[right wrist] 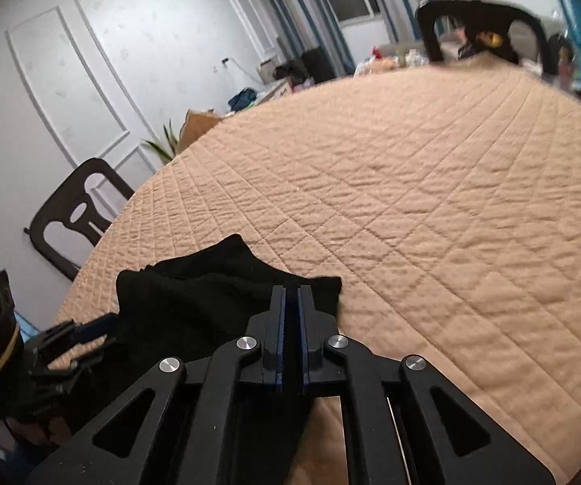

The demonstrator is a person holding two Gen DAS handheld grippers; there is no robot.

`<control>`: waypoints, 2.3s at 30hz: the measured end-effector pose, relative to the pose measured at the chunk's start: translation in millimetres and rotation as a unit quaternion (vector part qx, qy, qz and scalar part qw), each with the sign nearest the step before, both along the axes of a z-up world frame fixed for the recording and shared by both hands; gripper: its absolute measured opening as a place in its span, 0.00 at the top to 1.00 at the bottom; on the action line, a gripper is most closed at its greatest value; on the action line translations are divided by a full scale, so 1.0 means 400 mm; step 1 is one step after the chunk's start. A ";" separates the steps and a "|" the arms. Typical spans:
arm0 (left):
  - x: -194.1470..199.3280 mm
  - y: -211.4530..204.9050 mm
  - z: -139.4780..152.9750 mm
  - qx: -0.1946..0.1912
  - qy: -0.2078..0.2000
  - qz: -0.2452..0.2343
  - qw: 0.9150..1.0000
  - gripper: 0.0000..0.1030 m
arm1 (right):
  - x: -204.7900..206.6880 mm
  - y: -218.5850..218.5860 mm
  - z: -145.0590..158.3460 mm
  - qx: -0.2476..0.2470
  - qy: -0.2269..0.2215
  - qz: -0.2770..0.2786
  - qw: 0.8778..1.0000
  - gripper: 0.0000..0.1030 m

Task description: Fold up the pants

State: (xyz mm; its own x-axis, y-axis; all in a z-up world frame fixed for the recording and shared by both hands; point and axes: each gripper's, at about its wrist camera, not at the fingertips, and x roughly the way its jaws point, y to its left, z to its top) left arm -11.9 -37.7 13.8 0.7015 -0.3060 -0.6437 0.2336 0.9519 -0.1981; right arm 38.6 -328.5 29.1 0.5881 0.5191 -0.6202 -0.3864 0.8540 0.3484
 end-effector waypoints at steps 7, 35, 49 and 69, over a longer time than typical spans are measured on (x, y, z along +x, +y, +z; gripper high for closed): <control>-0.047 0.000 0.006 0.013 -0.002 0.021 1.000 0.50 | -0.141 0.039 -0.014 -0.019 -0.034 0.027 0.999 0.89; -0.086 0.015 -0.027 -0.016 -0.010 0.039 0.999 0.47 | -0.266 0.047 -0.060 -0.088 -0.105 0.015 0.991 0.86; -0.055 0.017 -0.009 -0.007 0.007 0.031 0.999 0.44 | -0.209 -0.018 -0.032 -0.028 -0.039 -0.003 0.999 0.63; 0.042 0.006 -0.026 -0.060 0.057 0.011 0.997 0.45 | -0.064 0.019 -0.079 0.053 0.074 0.025 0.996 0.66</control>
State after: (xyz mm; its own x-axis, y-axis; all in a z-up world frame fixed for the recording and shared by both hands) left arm 5.0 -35.4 3.5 0.6336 -0.3706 -0.6791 0.1817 0.9245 -0.3350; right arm 13.0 -321.1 -2.5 0.4654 0.6126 -0.6388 -0.3652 0.7903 0.4919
